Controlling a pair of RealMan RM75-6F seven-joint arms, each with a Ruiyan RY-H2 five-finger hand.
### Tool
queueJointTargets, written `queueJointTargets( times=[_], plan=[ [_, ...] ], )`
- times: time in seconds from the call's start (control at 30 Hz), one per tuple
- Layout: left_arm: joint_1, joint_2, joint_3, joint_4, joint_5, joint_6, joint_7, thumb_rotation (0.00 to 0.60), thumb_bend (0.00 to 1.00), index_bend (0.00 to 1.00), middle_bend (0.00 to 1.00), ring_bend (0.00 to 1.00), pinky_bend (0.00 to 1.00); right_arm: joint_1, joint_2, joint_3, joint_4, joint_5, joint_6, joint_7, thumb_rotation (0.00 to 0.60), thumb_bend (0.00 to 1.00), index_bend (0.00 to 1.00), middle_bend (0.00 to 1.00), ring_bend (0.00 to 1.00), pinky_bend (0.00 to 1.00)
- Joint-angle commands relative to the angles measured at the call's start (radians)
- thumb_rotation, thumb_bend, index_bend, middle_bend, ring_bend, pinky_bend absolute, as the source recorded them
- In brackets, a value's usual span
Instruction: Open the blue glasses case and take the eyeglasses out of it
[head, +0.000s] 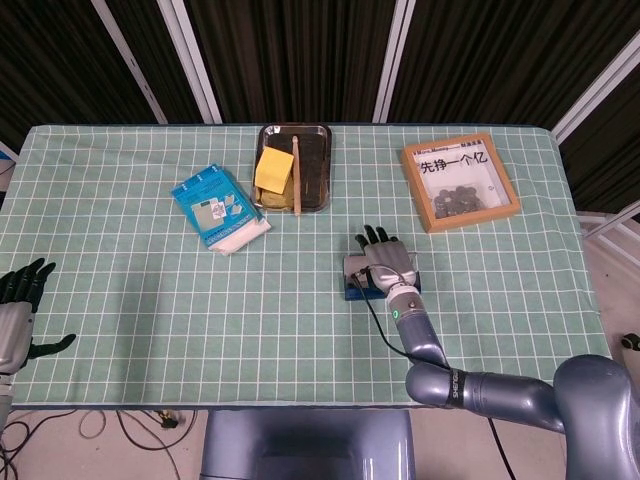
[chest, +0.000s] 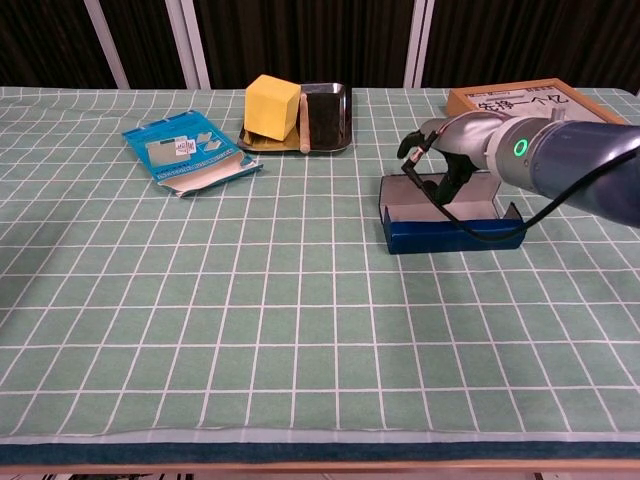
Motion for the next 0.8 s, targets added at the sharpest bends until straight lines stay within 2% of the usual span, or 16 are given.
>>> queueJointTargets(
  times=[0.03,0.1,0.23,0.33,0.4,0.5,0.53,0.63,0.7,0.8],
  plan=[
    [0.0,0.0,0.0,0.0,-0.001,0.001,-0.001,0.6,0.05,0.0,0.0,0.0,0.0,0.006,0.005,0.023,-0.001,-0.018,0.008,0.018,0.6,0.59,0.1,0.0,0.0,0.23],
    [0.0,0.0,-0.001,0.0,-0.002,-0.001,-0.001,0.6,0.05,0.0,0.0,0.0,0.0,-0.004,0.026,0.027,-0.041,-0.039,0.03,0.029,0.6,0.56,0.09,0.0,0.0,0.23],
    [-0.001,-0.001,0.003,0.0,0.003,-0.003,0.003,0.6,0.05,0.0,0.0,0.0,0.0,-0.044,0.094,0.023,-0.191,-0.082,0.091,0.05,0.6,0.49,0.05,0.03,0.01,0.23],
    [0.001,-0.002,0.007,-0.002,0.01,0.001,0.008,0.6,0.05,0.0,0.0,0.0,0.0,-0.076,0.154,0.002,-0.313,-0.088,0.132,0.042,0.6,0.47,0.05,0.14,0.12,0.26],
    [0.003,-0.002,0.008,-0.006,0.014,0.006,0.008,0.6,0.05,0.0,0.0,0.0,0.0,-0.09,0.184,-0.016,-0.368,-0.086,0.149,0.03,0.6,0.47,0.05,0.24,0.23,0.35],
    [0.006,-0.002,0.01,-0.008,0.02,0.014,0.009,0.6,0.05,0.0,0.0,0.0,0.0,-0.108,0.211,-0.041,-0.412,-0.098,0.169,0.023,0.6,0.47,0.05,0.45,0.49,0.57],
    [0.007,-0.002,0.01,-0.008,0.022,0.016,0.01,0.6,0.05,0.0,0.0,0.0,0.0,-0.114,0.215,-0.047,-0.42,-0.103,0.172,0.026,0.6,0.47,0.05,0.54,0.59,0.67],
    [0.008,-0.003,0.012,-0.007,0.027,0.019,0.012,0.6,0.05,0.0,0.0,0.0,0.0,-0.13,0.224,-0.066,-0.433,-0.103,0.169,0.039,0.6,0.47,0.08,0.72,0.78,0.85],
    [0.009,-0.004,0.012,-0.007,0.027,0.019,0.013,0.6,0.05,0.0,0.0,0.0,0.0,-0.138,0.225,-0.079,-0.438,-0.098,0.163,0.044,0.6,0.48,0.1,0.8,0.85,0.94],
    [0.009,-0.004,0.012,-0.007,0.025,0.018,0.013,0.6,0.05,0.0,0.0,0.0,0.0,-0.145,0.215,-0.099,-0.442,-0.083,0.154,0.044,0.6,0.49,0.12,0.84,0.89,0.99]
  ],
)
